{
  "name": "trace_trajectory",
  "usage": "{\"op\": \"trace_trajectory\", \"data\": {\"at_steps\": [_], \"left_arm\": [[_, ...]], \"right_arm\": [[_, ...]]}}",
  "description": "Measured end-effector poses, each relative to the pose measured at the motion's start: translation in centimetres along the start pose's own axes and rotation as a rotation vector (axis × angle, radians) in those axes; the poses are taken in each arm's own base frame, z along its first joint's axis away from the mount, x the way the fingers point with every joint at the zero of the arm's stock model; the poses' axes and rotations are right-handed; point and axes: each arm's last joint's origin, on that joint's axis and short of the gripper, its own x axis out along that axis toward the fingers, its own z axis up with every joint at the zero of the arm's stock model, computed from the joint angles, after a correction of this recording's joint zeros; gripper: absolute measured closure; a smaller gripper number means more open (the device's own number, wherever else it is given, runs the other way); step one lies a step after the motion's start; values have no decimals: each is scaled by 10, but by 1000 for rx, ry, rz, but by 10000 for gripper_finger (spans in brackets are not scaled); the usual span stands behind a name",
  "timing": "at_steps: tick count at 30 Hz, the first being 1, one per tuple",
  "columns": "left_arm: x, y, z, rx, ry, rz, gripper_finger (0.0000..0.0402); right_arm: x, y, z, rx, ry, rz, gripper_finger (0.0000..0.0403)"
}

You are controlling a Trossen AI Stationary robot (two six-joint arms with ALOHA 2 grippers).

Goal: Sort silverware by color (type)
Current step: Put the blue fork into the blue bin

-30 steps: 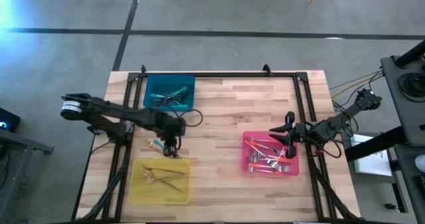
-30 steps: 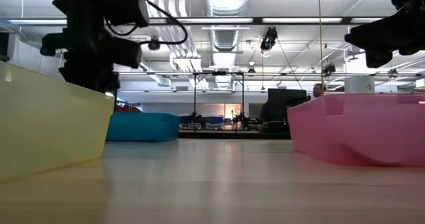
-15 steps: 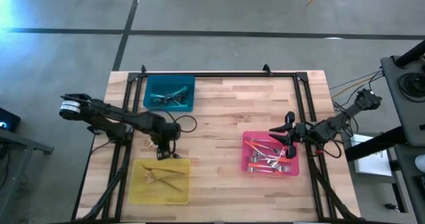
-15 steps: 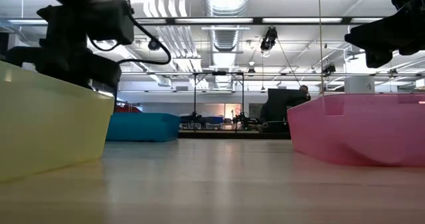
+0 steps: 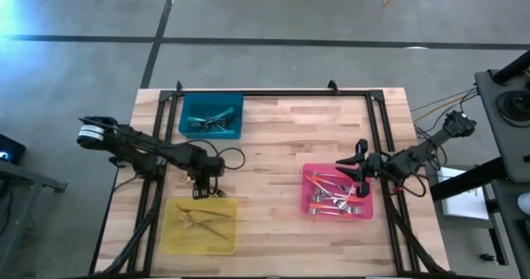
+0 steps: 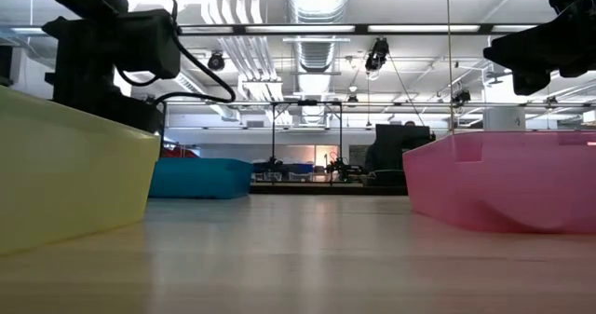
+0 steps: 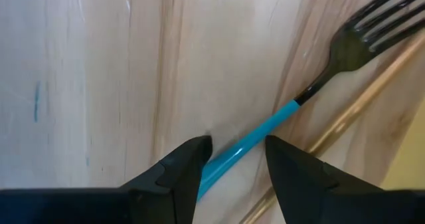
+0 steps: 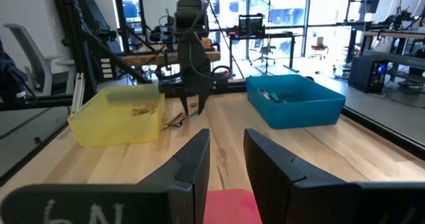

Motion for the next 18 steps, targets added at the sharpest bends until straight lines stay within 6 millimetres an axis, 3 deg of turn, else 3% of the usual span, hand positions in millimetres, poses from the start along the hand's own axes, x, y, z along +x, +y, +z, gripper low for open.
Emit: {"op": "trace_trajectory", "data": {"at_steps": [12, 18], "left_arm": [[2, 8, 13, -41, 21, 3, 253], [1, 14, 19, -66, -23, 3, 301]], "right_arm": [[0, 0, 0, 0, 0, 0, 316], [0, 0, 0, 0, 0, 0, 316]]}}
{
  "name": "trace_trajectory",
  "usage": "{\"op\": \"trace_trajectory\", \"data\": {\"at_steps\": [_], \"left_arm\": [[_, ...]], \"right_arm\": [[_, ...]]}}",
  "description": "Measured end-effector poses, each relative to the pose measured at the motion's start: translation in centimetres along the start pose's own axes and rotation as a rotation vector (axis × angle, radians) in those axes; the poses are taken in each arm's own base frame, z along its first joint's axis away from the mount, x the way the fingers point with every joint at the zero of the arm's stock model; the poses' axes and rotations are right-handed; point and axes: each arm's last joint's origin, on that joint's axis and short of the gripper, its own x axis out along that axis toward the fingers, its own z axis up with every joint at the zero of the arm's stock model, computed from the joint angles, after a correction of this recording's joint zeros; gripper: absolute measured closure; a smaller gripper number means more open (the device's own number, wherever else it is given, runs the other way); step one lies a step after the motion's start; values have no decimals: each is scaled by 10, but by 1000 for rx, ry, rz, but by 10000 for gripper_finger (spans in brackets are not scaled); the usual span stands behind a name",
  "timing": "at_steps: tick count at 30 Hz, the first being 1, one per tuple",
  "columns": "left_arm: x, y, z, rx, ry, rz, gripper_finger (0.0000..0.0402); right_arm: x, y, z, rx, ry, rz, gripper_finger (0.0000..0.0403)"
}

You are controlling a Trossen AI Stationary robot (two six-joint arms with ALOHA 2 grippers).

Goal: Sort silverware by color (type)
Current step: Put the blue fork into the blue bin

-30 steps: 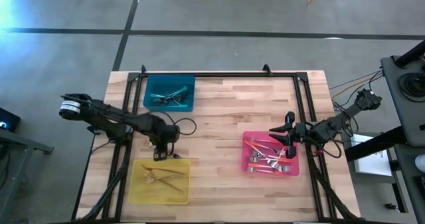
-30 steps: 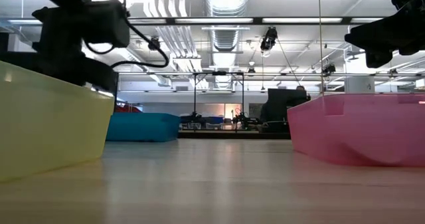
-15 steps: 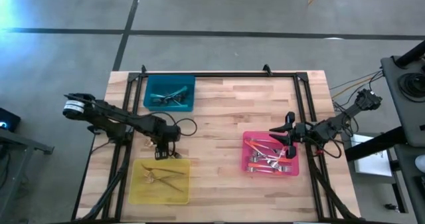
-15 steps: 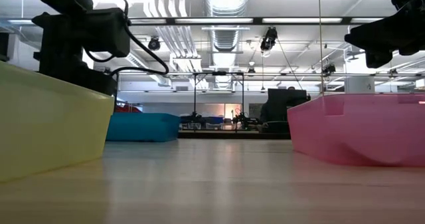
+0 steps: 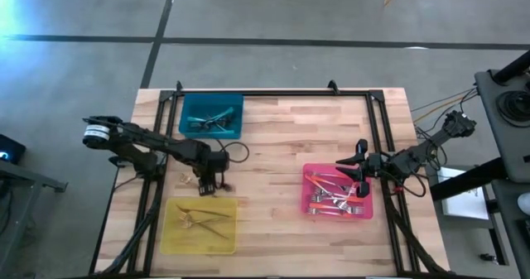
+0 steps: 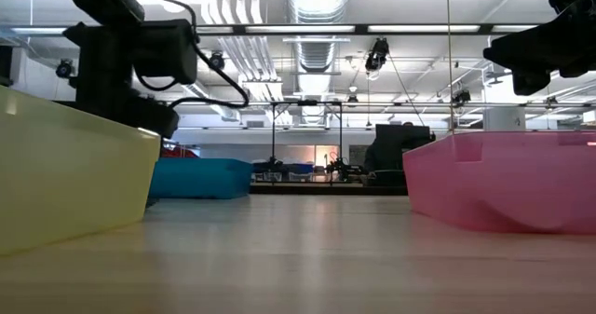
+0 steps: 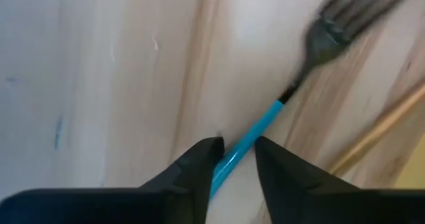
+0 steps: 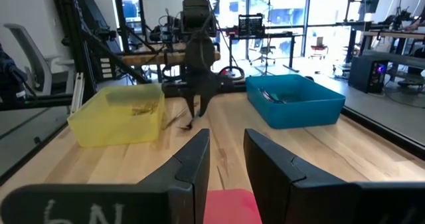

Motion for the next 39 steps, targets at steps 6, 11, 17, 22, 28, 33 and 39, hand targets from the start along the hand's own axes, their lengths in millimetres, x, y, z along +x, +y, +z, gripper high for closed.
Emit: {"op": "trace_trajectory", "data": {"at_steps": [6, 11, 17, 22, 28, 33, 39], "left_arm": [[0, 3, 7, -11, -64, 6, 379], [-4, 9, 21, -41, -187, 19, 397], [-15, 12, 38, -48, -275, 5, 401], [-34, 9, 55, -9, -351, -12, 401], [-54, 7, 68, 14, -406, 7, 401], [-68, 16, 72, -9, -393, 175, 401], [-91, 38, 72, -4, -317, 320, 402]], "right_arm": [[0, 0, 0, 0, -1, 0, 316], [0, 0, 0, 0, 0, 0, 316], [0, 0, 0, 0, 0, 0, 316], [0, 0, 0, 0, 0, 0, 316], [0, 0, 0, 0, 0, 0, 316], [0, 0, 0, 0, 0, 0, 316], [0, 0, 0, 0, 0, 0, 316]]}}
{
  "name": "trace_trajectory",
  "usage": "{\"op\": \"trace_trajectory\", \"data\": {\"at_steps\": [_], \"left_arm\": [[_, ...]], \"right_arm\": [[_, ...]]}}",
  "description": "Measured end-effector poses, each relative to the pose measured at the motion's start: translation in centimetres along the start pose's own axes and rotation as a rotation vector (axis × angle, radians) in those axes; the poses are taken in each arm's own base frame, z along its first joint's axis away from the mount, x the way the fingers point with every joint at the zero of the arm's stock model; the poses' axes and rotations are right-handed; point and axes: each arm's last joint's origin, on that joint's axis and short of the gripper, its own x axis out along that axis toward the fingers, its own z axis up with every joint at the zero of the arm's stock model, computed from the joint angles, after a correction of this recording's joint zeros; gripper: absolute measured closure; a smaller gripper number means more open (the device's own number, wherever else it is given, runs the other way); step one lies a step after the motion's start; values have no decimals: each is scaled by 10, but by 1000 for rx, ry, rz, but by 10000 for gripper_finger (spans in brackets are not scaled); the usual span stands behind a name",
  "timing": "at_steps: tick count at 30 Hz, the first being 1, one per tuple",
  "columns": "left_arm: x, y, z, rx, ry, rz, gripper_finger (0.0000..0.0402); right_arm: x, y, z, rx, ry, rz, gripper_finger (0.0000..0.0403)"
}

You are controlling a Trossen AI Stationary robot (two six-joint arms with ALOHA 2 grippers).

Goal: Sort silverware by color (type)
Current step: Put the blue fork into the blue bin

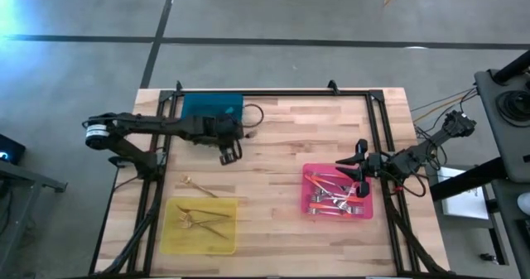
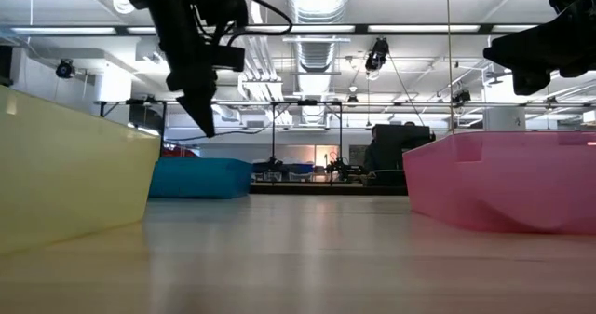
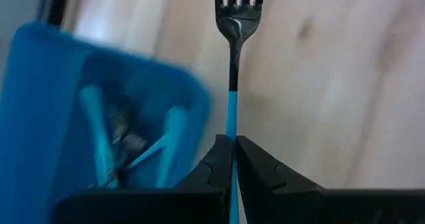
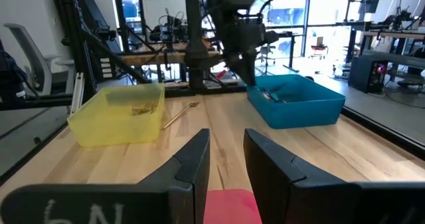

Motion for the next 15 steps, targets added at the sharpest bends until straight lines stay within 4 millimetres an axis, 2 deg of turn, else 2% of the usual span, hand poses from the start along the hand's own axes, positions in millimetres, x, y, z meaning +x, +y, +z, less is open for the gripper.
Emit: {"op": "trace_trajectory", "data": {"at_steps": [4, 15], "left_arm": [[-3, 24, -9, -26, 51, 38, 401], [-3, 94, -52, -134, 70, 139, 401]], "right_arm": [[0, 0, 0, 0, 0, 0, 316], [0, 0, 0, 0, 0, -1, 316]]}}
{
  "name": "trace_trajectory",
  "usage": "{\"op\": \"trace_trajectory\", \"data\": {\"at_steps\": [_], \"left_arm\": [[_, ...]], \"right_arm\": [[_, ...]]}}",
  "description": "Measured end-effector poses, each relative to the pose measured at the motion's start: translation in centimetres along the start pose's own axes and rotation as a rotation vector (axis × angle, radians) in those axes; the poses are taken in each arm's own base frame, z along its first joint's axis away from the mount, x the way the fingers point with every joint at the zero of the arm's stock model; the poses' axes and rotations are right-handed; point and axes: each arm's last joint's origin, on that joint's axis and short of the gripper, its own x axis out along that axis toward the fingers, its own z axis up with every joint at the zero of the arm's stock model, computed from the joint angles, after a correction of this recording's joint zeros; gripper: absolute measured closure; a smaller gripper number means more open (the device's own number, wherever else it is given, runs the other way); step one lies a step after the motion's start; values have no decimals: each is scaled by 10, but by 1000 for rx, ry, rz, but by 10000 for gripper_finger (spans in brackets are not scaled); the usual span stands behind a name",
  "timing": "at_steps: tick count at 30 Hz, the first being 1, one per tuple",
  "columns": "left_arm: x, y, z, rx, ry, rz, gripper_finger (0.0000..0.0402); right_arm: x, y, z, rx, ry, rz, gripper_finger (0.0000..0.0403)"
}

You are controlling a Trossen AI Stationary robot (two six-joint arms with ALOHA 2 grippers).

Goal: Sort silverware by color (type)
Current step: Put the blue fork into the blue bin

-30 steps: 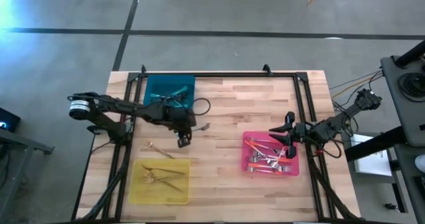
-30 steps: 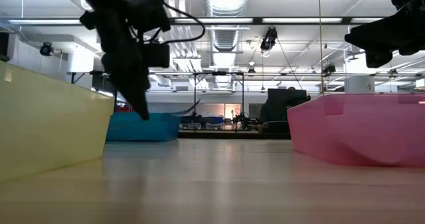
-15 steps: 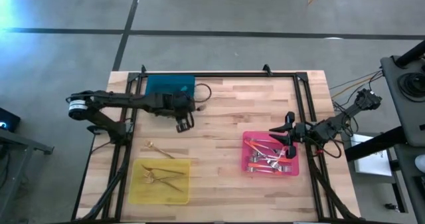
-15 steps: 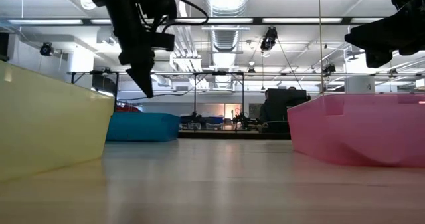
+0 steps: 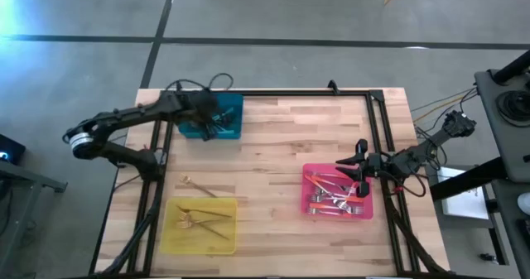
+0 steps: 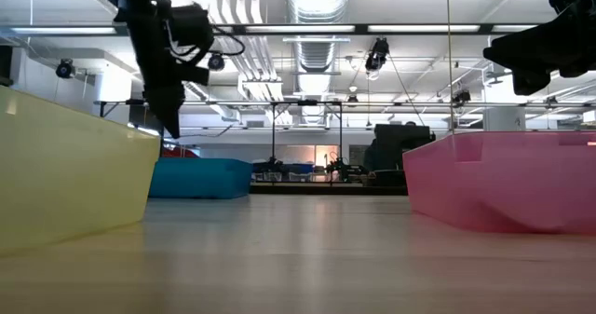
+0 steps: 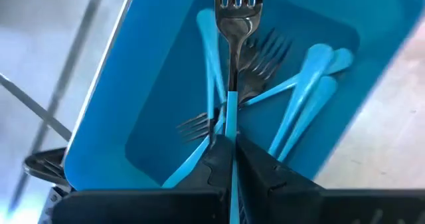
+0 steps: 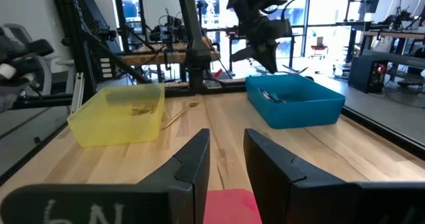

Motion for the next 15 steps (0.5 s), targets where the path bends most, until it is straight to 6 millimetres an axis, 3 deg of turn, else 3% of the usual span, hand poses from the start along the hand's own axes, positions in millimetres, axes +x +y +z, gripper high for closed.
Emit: {"op": "trace_trajectory", "data": {"at_steps": [7, 15], "left_arm": [[18, 23, -6, -26, 43, -75, 401], [37, 22, -5, -2, 111, -121, 401]], "right_arm": [[0, 0, 0, 0, 0, 0, 316], [0, 0, 0, 0, 0, 1, 316]]}}
